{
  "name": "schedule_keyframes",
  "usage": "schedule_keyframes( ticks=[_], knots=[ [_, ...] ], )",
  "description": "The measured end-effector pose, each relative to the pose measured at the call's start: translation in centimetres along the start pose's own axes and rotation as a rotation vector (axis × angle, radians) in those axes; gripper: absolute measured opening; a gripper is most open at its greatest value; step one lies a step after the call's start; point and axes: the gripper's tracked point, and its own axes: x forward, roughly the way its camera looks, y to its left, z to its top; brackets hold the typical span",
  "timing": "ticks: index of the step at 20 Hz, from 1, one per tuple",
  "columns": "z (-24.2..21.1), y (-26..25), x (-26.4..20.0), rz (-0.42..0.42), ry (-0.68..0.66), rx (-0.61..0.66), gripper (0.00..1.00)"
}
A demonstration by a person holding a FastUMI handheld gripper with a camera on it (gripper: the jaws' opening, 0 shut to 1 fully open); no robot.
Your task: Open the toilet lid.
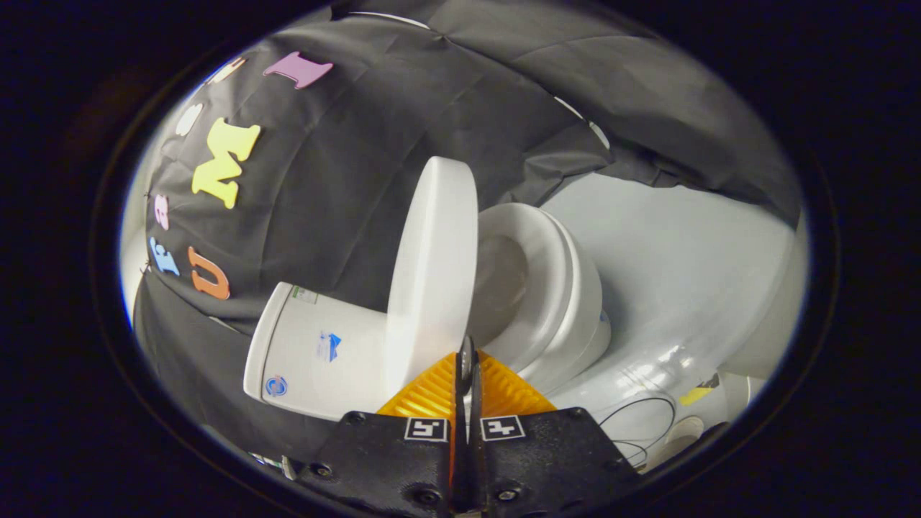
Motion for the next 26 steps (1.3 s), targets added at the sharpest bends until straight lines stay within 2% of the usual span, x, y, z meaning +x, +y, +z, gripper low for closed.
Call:
schedule_keyframes(
  ticks=[19, 26],
  knots=[
    [0.4, 5.7, -1.6, -0.005, -0.078, -0.201, 0.04],
    [-0.2, 9.6, -2.5, -0.043, -0.128, -0.397, 0.06]
  ],
)
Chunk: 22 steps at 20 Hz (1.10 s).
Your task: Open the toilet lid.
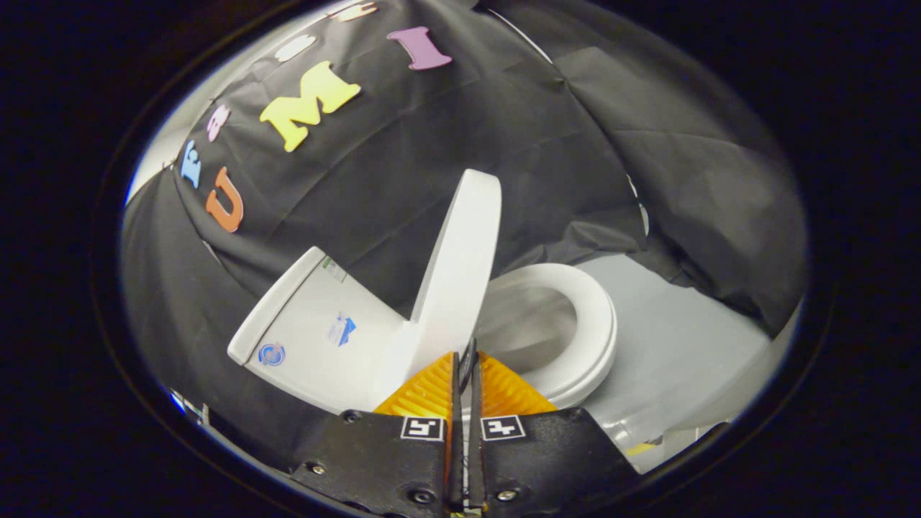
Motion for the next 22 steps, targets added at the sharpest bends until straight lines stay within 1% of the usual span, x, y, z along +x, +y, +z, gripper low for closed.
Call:
schedule_keyframes(
  ticks=[6, 22],
  knots=[
    [0.4, 2.1, -0.3, 0.012, -0.010, 0.011, 0.06],
    [1.3, 12.1, -1.0, 0.028, -0.033, -0.144, 0.06]
  ],
)
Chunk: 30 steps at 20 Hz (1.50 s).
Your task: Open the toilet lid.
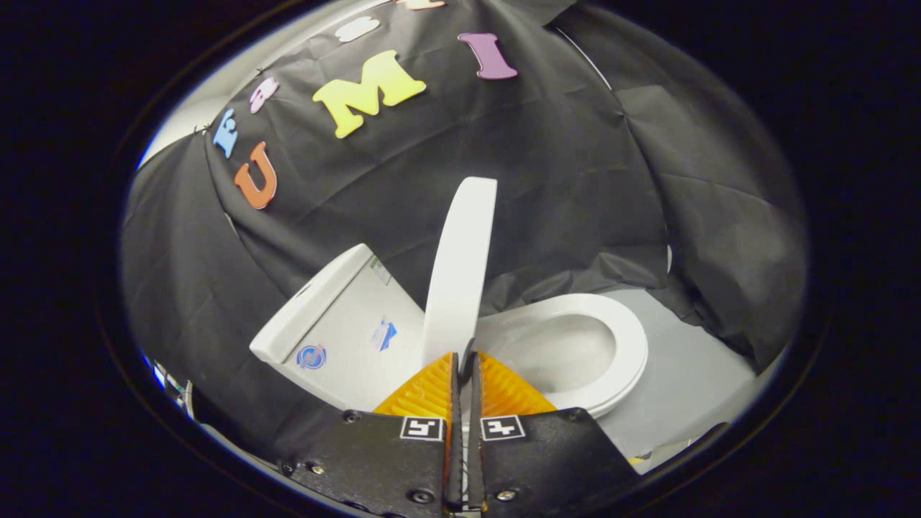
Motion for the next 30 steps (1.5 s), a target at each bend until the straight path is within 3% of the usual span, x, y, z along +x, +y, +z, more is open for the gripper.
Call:
schedule_keyframes(
  ticks=[16, 30],
  knots=[
    [0.5, 8.9, 0.8, 0.051, 0.005, -0.166, 0.06],
    [-0.5, 13.6, 1.7, 0.045, 0.008, -0.252, 0.07]
  ],
)
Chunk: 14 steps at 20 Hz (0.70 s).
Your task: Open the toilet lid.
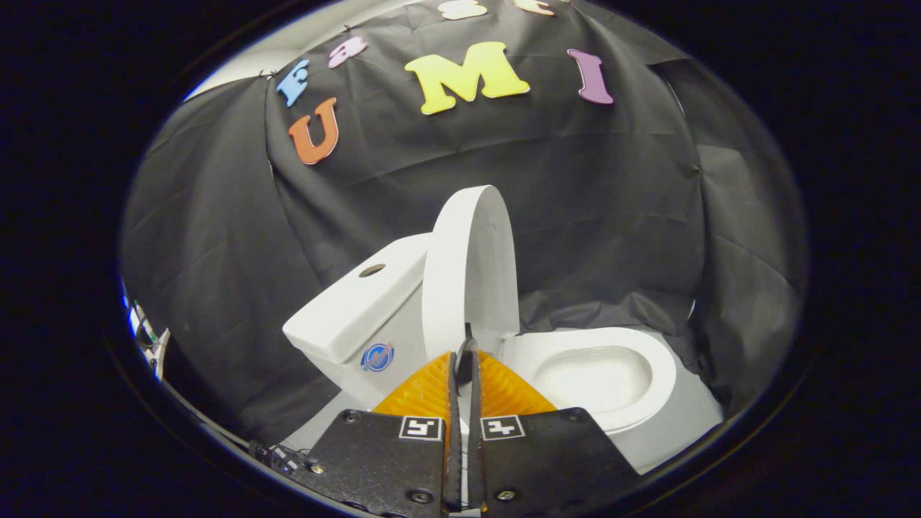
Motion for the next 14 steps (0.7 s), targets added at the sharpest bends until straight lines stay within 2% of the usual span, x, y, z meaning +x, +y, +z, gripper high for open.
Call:
schedule_keyframes(
  ticks=[14],
  knots=[
    [-0.2, 3.7, 0.8, 0.022, 0.016, -0.089, 0.07]
  ],
)
